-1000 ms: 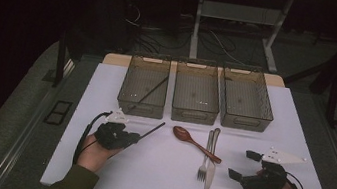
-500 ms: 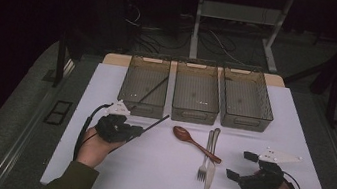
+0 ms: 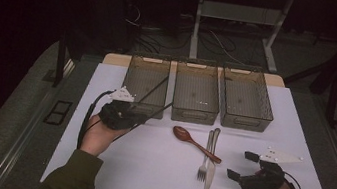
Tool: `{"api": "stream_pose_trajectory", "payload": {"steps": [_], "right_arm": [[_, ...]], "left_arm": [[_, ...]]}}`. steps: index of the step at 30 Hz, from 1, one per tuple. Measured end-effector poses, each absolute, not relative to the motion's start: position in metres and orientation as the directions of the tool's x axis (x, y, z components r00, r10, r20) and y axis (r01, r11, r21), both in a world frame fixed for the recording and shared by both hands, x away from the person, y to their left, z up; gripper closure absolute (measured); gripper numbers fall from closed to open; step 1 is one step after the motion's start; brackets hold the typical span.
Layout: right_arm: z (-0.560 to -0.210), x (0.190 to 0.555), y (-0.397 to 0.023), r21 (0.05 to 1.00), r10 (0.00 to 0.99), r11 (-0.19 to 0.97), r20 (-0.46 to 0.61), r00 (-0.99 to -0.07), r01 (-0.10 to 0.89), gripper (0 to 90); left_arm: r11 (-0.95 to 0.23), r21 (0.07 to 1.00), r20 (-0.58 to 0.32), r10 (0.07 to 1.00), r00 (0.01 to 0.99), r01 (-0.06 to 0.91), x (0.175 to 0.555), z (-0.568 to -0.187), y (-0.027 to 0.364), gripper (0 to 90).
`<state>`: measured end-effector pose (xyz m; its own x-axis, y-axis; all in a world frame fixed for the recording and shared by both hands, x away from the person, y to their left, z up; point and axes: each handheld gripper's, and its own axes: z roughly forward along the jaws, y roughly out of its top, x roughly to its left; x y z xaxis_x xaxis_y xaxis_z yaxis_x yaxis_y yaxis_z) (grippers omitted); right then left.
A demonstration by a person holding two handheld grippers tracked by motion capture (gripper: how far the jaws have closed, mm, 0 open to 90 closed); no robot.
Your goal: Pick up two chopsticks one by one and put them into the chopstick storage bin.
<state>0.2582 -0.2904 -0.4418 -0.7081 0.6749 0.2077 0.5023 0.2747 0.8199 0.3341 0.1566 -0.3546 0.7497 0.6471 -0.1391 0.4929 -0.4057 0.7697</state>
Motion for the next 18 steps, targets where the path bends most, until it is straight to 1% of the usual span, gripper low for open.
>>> {"api": "stream_pose_trajectory", "payload": {"steps": [2,8,14,18], "right_arm": [[-0.441,0.258,-0.290,0.819,0.678,0.265,0.217,-0.702,0.509,0.9],[-0.441,0.257,-0.291,0.817,0.681,0.257,0.226,-0.697,0.517,0.9],[-0.440,0.258,-0.292,0.822,0.679,0.255,0.222,-0.699,0.509,0.9],[-0.440,0.258,-0.292,0.823,0.679,0.255,0.221,-0.700,0.507,0.9]], "left_arm": [[-0.414,0.766,-0.129,0.649,0.749,0.491,0.341,-0.350,0.157,85.5],[-0.392,0.774,-0.127,0.672,0.729,0.496,0.359,-0.339,0.158,85.5],[-0.378,0.778,-0.120,0.695,0.709,0.502,0.380,-0.328,0.157,85.5],[-0.391,0.771,-0.102,0.704,0.703,0.502,0.396,-0.324,0.156,85.5]]}}
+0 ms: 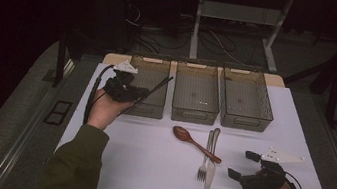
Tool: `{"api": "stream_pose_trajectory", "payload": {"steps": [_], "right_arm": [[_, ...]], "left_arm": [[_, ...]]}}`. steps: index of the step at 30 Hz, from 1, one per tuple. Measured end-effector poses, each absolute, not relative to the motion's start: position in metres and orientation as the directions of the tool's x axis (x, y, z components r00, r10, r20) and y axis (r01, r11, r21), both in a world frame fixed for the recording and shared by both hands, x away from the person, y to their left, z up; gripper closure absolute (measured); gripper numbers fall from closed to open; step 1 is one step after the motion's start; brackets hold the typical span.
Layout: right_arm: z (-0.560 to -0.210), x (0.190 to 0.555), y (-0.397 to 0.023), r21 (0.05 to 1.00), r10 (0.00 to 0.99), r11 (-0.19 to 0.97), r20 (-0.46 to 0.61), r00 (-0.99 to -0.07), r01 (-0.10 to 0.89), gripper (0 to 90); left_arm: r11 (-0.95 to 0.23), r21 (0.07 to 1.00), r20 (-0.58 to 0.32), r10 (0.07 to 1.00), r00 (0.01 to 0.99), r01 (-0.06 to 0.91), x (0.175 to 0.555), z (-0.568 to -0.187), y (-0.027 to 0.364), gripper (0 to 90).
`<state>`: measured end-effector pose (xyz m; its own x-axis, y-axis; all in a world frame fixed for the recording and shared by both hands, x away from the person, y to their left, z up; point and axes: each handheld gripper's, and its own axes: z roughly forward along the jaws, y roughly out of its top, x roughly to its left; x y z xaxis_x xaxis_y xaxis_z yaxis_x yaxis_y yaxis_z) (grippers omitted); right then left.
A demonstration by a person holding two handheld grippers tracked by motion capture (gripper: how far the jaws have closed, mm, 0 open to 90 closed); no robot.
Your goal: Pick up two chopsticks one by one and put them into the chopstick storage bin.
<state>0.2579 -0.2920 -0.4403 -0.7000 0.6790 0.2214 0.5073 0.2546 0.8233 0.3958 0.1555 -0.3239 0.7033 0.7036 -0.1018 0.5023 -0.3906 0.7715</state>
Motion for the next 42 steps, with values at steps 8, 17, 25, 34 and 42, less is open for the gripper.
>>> {"api": "stream_pose_trajectory", "payload": {"steps": [8,17,25,34,42], "right_arm": [[-0.440,0.258,-0.293,0.828,0.678,0.245,0.225,-0.699,0.504,0.9],[-0.439,0.258,-0.294,0.831,0.676,0.239,0.229,-0.700,0.503,0.9],[-0.438,0.258,-0.295,0.835,0.671,0.229,0.236,-0.702,0.500,0.9],[-0.437,0.257,-0.297,0.839,0.675,0.212,0.245,-0.696,0.501,0.9],[-0.436,0.257,-0.297,0.842,0.675,0.211,0.243,-0.697,0.497,0.9]], "left_arm": [[-0.391,0.767,-0.075,0.732,0.677,0.509,0.427,-0.323,0.153,85.5],[-0.392,0.757,-0.059,0.755,0.653,0.522,0.469,-0.332,0.144,85.4],[-0.366,0.757,-0.049,0.794,0.605,0.541,0.497,-0.348,0.144,85.4],[-0.358,0.706,-0.016,0.855,0.519,0.611,0.512,-0.373,0.151,71.6],[-0.345,0.758,-0.030,0.829,0.558,0.553,0.495,-0.356,0.151,57.3]]}}
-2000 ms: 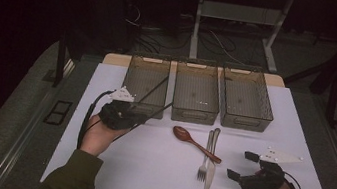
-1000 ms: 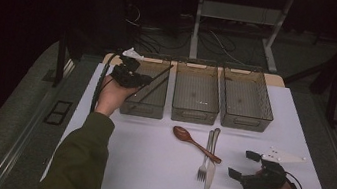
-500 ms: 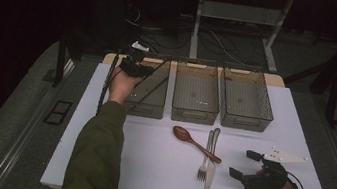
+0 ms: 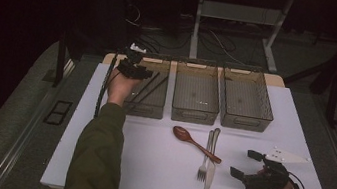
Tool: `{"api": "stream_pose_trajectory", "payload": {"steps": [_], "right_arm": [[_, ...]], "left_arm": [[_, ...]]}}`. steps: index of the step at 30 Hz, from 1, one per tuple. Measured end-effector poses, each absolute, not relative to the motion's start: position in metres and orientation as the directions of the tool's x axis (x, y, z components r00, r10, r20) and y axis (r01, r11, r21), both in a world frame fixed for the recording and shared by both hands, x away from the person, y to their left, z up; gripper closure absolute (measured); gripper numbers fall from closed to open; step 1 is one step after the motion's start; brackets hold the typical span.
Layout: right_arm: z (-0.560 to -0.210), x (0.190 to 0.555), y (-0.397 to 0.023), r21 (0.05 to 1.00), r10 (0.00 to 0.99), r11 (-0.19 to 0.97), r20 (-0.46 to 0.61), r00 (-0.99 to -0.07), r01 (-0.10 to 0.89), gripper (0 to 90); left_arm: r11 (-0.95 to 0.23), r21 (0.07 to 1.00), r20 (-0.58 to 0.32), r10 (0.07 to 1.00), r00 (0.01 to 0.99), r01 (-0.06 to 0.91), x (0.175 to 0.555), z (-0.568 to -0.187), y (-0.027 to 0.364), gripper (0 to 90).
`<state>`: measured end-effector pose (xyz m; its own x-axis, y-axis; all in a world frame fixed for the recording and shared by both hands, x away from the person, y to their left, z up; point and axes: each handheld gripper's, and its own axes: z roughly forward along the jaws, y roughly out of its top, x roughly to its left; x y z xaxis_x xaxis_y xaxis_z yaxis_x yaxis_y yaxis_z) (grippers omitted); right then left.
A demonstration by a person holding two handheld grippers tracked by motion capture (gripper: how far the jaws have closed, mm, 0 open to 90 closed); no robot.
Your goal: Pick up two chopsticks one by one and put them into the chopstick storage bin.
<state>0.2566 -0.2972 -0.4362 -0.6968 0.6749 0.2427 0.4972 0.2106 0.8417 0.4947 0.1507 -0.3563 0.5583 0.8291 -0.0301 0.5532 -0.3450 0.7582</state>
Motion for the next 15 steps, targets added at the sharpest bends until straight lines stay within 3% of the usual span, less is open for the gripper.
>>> {"api": "stream_pose_trajectory", "payload": {"steps": [6,15], "right_arm": [[-0.436,0.257,-0.296,0.839,0.677,0.217,0.240,-0.696,0.499,0.9],[-0.437,0.257,-0.295,0.835,0.676,0.230,0.233,-0.699,0.500,0.9]], "left_arm": [[-0.363,0.773,-0.048,0.784,0.618,0.520,0.476,-0.344,0.145,43.7],[-0.359,0.800,-0.083,0.728,0.681,0.481,0.439,-0.337,0.144,35.4]]}}
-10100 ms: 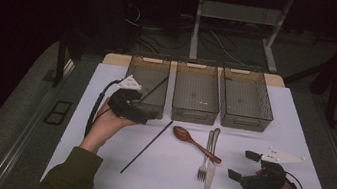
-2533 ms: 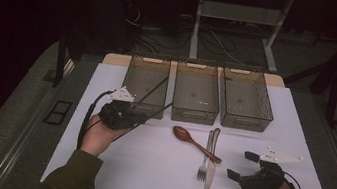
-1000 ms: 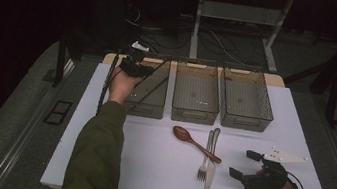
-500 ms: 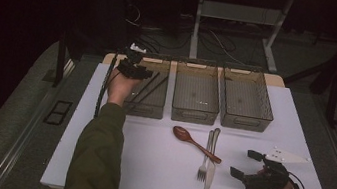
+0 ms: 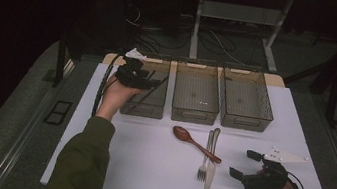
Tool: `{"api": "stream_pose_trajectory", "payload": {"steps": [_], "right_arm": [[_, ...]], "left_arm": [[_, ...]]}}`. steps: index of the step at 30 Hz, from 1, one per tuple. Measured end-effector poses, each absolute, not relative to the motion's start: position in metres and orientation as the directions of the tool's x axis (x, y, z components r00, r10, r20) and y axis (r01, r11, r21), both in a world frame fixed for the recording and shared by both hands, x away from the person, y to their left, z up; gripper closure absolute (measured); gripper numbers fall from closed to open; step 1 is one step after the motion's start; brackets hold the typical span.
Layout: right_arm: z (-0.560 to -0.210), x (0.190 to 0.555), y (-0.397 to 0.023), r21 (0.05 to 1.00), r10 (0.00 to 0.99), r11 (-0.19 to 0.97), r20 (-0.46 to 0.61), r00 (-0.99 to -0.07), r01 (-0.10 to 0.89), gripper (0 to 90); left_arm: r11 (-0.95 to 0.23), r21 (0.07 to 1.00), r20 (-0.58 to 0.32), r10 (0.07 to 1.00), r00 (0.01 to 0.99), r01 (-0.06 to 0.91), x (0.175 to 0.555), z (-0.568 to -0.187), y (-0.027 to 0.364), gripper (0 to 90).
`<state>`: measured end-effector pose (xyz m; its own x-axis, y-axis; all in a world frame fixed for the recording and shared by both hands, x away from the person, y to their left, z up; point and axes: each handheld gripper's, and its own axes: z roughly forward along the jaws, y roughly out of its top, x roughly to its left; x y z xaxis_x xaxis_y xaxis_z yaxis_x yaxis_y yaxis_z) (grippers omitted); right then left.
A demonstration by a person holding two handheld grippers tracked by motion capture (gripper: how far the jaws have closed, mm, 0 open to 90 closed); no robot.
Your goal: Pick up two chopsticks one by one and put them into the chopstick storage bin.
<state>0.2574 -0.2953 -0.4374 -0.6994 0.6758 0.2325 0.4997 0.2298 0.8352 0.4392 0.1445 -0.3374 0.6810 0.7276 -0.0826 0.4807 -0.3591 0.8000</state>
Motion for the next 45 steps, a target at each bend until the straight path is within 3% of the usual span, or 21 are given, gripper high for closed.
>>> {"api": "stream_pose_trajectory", "payload": {"steps": [21,34,45], "right_arm": [[-0.437,0.258,-0.296,0.832,0.679,0.230,0.234,-0.695,0.505,0.9],[-0.436,0.258,-0.297,0.838,0.677,0.222,0.235,-0.698,0.498,0.9],[-0.435,0.257,-0.297,0.839,0.678,0.225,0.231,-0.698,0.495,0.9]], "left_arm": [[-0.355,0.843,-0.094,0.644,0.759,0.405,0.350,-0.366,0.141,16.6],[-0.377,0.845,-0.082,0.609,0.789,0.379,0.315,-0.391,0.144,11.3],[-0.383,0.853,-0.082,0.572,0.816,0.354,0.287,-0.407,0.150,1.7]]}}
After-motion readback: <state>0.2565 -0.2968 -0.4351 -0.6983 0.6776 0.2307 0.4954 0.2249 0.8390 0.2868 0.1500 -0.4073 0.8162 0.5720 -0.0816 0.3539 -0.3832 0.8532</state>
